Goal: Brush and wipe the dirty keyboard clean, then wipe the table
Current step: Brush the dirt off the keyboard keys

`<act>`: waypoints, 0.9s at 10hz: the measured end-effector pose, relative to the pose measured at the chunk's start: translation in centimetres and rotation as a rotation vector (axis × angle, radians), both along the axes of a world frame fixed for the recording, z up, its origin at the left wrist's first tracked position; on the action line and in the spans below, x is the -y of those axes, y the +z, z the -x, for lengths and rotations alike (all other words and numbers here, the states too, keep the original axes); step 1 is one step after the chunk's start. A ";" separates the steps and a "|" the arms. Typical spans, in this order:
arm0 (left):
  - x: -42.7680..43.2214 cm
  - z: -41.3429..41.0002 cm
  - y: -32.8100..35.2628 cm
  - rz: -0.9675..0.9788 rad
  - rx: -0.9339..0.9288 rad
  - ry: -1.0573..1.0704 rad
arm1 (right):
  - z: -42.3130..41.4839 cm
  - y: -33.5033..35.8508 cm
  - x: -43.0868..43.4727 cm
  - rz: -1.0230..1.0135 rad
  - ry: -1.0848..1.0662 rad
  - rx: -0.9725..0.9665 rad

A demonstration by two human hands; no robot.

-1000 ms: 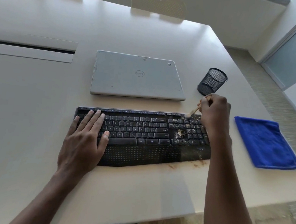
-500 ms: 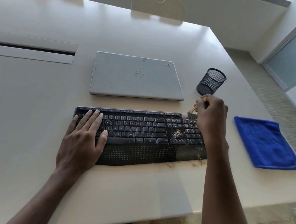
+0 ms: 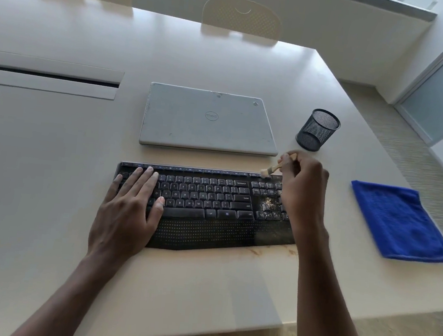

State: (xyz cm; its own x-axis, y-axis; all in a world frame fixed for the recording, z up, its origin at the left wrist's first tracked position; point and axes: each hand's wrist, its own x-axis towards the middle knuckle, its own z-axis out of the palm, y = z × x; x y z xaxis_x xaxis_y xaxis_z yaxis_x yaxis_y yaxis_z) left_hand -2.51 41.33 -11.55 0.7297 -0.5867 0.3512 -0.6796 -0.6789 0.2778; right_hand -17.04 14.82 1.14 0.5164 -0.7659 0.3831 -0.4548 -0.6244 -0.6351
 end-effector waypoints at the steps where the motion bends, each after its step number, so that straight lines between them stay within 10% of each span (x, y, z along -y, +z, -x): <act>1: 0.0 -0.1 0.0 0.000 0.001 -0.002 | -0.1 -0.5 -0.4 -0.030 0.058 -0.036; 9: -0.1 -0.1 0.0 0.001 0.002 0.004 | -0.3 0.3 -0.1 -0.059 0.064 -0.111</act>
State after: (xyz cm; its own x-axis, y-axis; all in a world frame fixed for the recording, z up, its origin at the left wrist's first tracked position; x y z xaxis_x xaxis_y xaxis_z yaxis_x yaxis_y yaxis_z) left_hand -2.46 41.40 -11.54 0.7309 -0.5838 0.3534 -0.6779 -0.6812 0.2766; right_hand -16.72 14.91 1.47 0.6016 -0.7497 0.2756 -0.4852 -0.6171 -0.6196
